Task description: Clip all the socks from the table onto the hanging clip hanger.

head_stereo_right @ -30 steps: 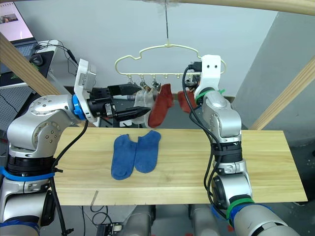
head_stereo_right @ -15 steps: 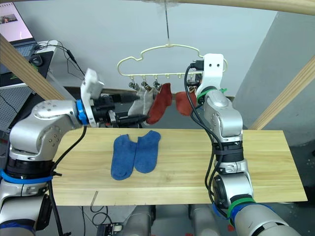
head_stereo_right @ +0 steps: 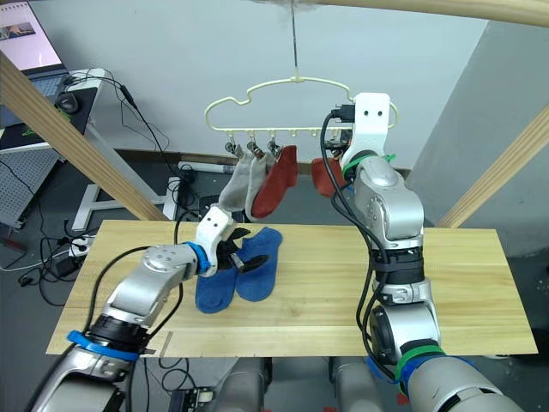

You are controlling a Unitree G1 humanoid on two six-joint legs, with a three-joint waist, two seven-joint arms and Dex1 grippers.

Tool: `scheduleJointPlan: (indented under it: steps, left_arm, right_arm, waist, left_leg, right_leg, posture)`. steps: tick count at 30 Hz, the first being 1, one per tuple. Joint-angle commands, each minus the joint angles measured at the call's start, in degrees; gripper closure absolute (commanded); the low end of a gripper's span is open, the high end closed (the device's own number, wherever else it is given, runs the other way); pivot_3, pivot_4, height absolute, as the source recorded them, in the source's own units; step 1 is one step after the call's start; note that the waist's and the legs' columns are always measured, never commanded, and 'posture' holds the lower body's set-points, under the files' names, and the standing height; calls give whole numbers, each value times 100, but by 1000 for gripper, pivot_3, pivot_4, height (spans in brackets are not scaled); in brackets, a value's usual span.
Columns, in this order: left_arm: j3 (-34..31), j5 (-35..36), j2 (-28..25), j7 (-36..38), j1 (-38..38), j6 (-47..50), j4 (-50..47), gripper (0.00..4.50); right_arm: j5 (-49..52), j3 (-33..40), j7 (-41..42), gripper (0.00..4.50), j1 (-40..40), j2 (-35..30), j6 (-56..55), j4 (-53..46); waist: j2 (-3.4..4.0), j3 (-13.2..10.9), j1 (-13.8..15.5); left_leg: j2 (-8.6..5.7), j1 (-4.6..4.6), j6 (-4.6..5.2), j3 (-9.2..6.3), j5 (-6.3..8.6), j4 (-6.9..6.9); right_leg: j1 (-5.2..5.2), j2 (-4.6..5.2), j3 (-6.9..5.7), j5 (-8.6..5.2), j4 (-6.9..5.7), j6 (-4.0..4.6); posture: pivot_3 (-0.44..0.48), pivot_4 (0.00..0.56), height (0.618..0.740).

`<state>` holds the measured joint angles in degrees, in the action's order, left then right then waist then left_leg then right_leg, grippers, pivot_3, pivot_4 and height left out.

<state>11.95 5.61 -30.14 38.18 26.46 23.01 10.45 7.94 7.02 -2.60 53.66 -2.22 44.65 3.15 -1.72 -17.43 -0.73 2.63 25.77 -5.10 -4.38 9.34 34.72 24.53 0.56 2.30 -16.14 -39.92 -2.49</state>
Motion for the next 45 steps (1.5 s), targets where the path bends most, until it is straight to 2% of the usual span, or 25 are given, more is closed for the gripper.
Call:
scheduleJointPlan:
  steps: [1,8,16,19,30,34,39,45]
  left_arm:
    - [-4,-295,261,-252,325,-542,603,0]
    - [104,-698,694,-424,710,-838,1718,0]
    - [267,-1095,694,-401,662,-385,1941,0]
    - [228,-1078,717,-356,624,-338,1892,580]
    - [167,-949,819,-165,635,-34,1648,3763]
    - [-9,-542,1035,100,666,173,1242,3763]
    - [-260,158,1541,360,913,897,431,3763]
    - [-489,566,2008,81,1482,1420,-17,3763]
  right_arm:
    - [48,5,-17,4482,85,-20,7,-382]
    - [36,10,-57,4482,33,-19,128,-527]
    - [43,31,-89,4482,1,-9,211,-627]
    - [47,34,-97,4500,-4,-9,219,-638]
    - [56,50,-102,4500,-17,-20,238,-641]
    - [71,64,-116,4500,7,0,266,-632]
    - [126,118,-148,4500,109,70,395,-644]
    - [245,277,-242,4500,249,184,664,-734]
  waist:
    - [0,0,11]
    - [0,0,-7]
    - [1,0,-83]
    - [1,0,-85]
    - [1,0,-92]
    - [1,0,-92]
    - [0,-9,-81]
    - [0,-14,-91]
  left_leg:
    - [0,0,0,0,0,0]
    - [-1,1,0,3,0,-1]
    - [-1,-1,1,2,0,0]
    - [0,-6,1,2,0,0]
    - [0,-8,1,2,0,0]
    - [-1,-7,1,2,0,0]
    - [-1,5,1,-2,0,0]
    - [-2,4,1,-3,0,1]
  right_leg:
    - [1,0,1,0,0,0]
    - [1,0,2,0,1,0]
    - [0,0,2,0,-4,0]
    - [-3,0,2,0,-6,0]
    - [-5,-1,2,0,-5,0]
    - [-5,0,3,0,-5,0]
    - [-4,1,-2,0,4,0]
    - [-4,0,-2,0,2,0]
  posture:
    - [95,304,740]
    - [78,308,740]
    - [70,313,740]
    - [70,315,740]
    - [70,314,740]
    - [67,314,740]
    - [65,315,740]
    - [55,314,740]
